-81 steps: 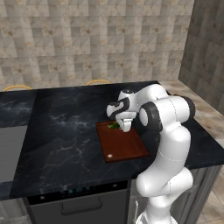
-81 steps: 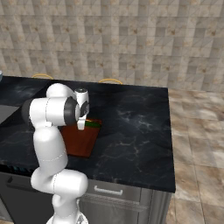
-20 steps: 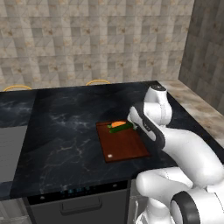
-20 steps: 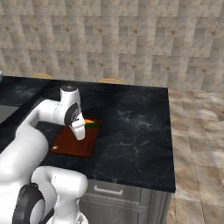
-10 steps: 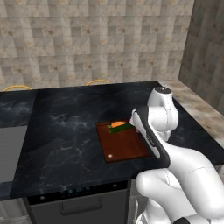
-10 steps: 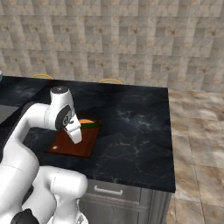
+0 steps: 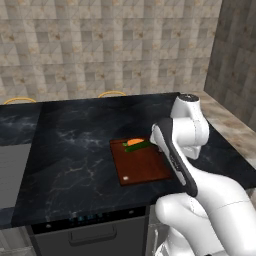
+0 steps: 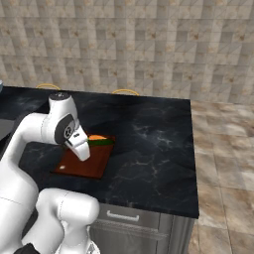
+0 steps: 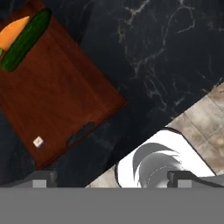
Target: Place the two vegetables and bowl onto the tray for setting up a vegetable dip station.
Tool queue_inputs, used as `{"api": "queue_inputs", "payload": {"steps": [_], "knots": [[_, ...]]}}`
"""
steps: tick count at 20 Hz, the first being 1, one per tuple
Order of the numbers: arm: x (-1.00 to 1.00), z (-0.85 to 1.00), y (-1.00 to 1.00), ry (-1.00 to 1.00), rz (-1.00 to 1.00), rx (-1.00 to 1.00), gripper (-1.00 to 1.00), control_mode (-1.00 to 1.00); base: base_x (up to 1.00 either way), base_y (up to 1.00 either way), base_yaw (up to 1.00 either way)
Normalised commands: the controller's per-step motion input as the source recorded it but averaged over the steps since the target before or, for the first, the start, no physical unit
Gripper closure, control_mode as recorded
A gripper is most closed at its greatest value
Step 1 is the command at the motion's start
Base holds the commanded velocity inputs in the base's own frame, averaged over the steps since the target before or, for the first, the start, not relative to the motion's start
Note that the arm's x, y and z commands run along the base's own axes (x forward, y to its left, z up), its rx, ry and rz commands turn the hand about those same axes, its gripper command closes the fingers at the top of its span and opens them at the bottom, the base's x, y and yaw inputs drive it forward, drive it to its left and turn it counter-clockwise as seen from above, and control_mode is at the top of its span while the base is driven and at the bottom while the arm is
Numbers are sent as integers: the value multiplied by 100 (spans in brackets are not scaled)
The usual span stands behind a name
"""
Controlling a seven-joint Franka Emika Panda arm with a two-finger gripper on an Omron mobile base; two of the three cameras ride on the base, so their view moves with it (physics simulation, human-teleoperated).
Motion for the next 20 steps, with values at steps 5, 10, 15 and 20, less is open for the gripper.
{"api": "queue_inputs", "payload": {"steps": [5, 10, 15, 20], "knots": [[-10, 19, -14, 7, 17, -1, -100, -100, 0, 0, 0], [-8, 8, -5, 3, 18, -1, -100, -100, 0, 0, 0], [-11, 2, -6, 0, 18, -2, -100, -100, 0, 0, 0], [-8, 0, -7, 0, 20, -1, -100, -100, 0, 0, 0]]}}
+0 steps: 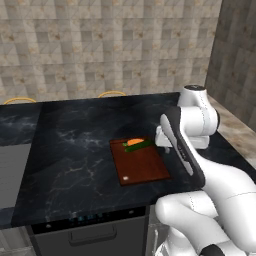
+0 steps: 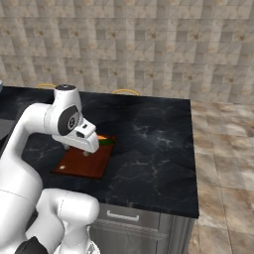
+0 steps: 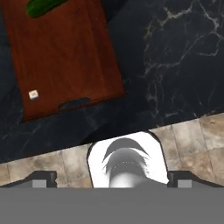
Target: Place the two vegetables and bowl onto the tray for setting up a vegetable dip station.
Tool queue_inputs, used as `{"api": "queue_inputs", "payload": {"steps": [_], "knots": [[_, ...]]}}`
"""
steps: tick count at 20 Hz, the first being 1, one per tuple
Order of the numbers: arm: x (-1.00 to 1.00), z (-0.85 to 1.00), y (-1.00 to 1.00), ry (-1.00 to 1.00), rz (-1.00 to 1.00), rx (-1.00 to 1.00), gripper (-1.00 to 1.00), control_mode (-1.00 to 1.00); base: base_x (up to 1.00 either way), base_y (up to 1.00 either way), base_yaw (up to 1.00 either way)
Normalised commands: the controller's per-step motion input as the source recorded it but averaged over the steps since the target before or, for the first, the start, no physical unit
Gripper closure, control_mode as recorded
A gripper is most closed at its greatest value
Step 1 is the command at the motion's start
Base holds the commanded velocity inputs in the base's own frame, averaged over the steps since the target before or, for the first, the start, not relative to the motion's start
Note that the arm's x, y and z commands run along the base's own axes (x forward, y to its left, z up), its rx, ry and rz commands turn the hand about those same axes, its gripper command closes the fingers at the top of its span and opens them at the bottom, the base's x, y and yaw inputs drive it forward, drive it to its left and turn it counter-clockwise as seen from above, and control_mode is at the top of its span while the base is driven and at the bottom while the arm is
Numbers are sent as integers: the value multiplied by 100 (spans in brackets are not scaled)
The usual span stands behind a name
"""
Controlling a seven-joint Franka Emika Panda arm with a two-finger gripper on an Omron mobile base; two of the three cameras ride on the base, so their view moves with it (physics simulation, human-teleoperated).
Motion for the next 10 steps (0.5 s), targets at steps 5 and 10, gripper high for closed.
{"api": "queue_inputs", "payload": {"steps": [5, 10], "knots": [[-5, 0, -6, -1, 22, 0, -100, -100, 0, 0, 0], [-1, 0, 0, -2, 17, 0, -100, -100, 0, 0, 0]]}}
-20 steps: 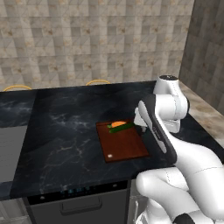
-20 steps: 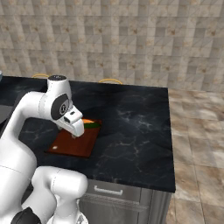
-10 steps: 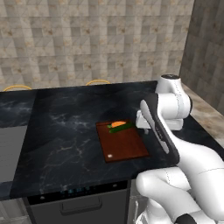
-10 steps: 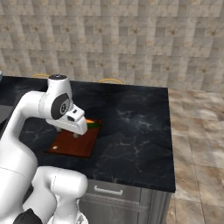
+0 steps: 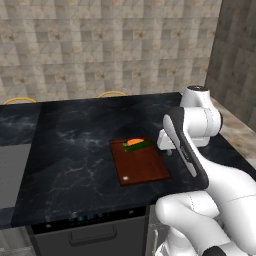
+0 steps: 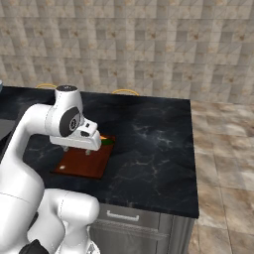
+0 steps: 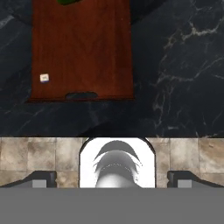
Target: Place the two vegetables and bowl onto the tray for setting up a vegetable dip station.
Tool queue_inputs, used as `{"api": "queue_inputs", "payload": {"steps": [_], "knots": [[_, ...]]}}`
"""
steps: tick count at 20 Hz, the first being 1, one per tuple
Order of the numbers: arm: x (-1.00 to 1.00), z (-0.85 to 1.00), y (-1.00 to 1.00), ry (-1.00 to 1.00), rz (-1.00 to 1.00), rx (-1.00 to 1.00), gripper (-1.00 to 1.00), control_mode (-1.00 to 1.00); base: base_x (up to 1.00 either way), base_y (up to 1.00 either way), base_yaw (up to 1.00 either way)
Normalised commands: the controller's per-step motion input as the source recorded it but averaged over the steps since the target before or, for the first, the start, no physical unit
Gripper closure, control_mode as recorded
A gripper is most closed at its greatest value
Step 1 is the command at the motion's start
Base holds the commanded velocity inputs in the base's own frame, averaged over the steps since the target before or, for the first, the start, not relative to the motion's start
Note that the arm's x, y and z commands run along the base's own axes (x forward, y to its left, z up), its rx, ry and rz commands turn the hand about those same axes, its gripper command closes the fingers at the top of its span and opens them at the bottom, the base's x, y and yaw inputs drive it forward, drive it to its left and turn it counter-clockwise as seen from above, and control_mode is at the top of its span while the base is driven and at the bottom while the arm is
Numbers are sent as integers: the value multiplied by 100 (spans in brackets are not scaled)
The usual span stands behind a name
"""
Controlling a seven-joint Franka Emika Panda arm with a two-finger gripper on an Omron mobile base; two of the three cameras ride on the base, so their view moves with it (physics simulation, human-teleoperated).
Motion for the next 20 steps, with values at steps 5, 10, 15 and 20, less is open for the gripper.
{"api": "queue_inputs", "payload": {"steps": [5, 10, 15, 20], "knots": [[-10, 0, 0, 0, 10, -1, -100, -100, 0, 0, 0], [-5, 0, 0, 0, 1, 0, -100, -100, 0, 0, 0], [0, 0, 0, 0, 0, 0, -100, -100, 0, 0, 0], [0, 0, 0, 0, 0, 0, -100, 100, -1, 0, 0]]}}
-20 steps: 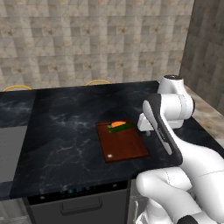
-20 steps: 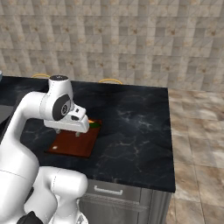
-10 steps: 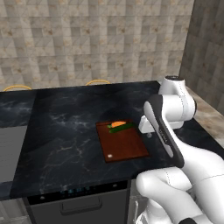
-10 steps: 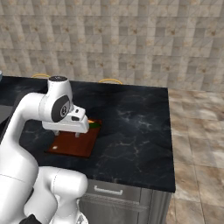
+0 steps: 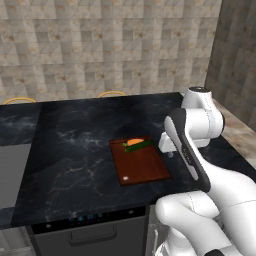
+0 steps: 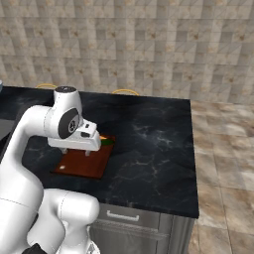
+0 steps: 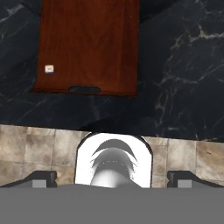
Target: Place the two vegetables and bowl onto the tray for setting up a vegetable dip station.
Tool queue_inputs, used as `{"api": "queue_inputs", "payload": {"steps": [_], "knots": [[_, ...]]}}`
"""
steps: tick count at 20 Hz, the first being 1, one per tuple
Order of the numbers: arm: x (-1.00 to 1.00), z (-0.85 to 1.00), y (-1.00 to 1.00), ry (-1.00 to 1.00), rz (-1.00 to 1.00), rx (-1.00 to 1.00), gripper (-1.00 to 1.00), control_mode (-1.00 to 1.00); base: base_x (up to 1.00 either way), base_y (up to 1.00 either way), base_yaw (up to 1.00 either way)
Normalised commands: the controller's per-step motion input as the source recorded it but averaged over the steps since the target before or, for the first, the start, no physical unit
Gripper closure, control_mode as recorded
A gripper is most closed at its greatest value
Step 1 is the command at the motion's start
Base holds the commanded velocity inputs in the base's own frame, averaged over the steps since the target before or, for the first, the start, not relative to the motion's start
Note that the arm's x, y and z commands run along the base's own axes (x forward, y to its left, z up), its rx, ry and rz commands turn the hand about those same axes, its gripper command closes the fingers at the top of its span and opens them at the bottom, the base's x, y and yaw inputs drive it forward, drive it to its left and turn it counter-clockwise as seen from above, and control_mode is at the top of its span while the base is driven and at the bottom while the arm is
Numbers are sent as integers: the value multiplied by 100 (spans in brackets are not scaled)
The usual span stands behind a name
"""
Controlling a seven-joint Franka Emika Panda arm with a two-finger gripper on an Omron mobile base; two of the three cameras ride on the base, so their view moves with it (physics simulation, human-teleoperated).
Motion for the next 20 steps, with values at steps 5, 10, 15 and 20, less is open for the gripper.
{"api": "queue_inputs", "payload": {"steps": [5, 10, 15, 20], "knots": [[0, 0, 0, 0, 0, 0, -100, 100, -32, -23, 0], [0, 0, 0, 0, 0, 0, -100, 100, -44, -71, 0], [0, 0, 0, 0, 0, 0, -100, 100, -8, -73, 0], [0, 0, 0, 0, 0, 0, -100, 100, -6, -90, 7]]}}
